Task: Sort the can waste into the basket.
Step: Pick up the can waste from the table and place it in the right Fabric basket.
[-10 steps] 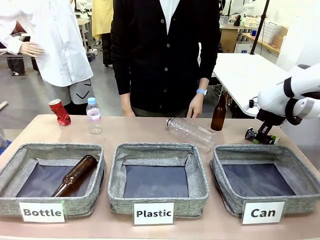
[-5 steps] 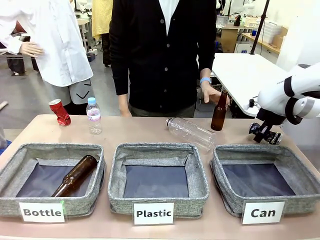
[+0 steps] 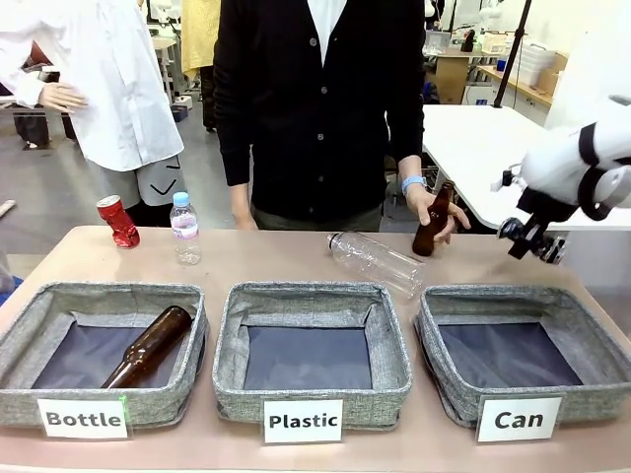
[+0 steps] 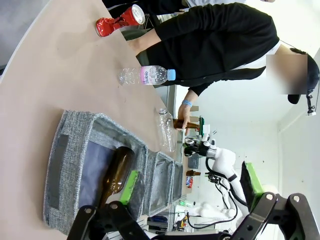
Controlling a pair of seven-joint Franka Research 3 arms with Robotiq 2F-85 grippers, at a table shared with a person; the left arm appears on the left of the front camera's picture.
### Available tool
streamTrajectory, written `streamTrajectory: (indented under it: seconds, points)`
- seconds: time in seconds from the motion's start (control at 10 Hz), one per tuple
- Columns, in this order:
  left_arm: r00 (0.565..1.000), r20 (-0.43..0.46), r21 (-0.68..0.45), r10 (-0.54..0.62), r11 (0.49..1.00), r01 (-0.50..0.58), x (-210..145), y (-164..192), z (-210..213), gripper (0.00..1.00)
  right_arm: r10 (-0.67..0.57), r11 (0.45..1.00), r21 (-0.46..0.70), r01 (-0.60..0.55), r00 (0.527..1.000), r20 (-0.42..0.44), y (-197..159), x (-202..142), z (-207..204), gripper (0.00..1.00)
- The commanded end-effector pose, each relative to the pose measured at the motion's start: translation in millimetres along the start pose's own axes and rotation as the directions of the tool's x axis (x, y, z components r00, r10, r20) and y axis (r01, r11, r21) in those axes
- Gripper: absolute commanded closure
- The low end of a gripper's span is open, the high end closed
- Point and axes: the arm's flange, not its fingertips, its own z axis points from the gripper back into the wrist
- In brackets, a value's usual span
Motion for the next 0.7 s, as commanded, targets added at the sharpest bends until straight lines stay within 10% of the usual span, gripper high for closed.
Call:
streamTrajectory:
  seconds: [0.0,0.6]
  points:
    - [1.000,-0.010,-0.007,-0.014,1.000,0.014,-2.8,-0.3,2.5,0.00,0.114,0.992,0.046,-0.114,0.993,0.010,28.1,-9.7,66.3,1.00]
    - [1.000,-0.010,-0.007,-0.014,1.000,0.014,-2.8,-0.3,2.5,0.00,0.531,0.744,0.423,-0.517,0.842,0.095,170.4,-35.5,149.7,1.00]
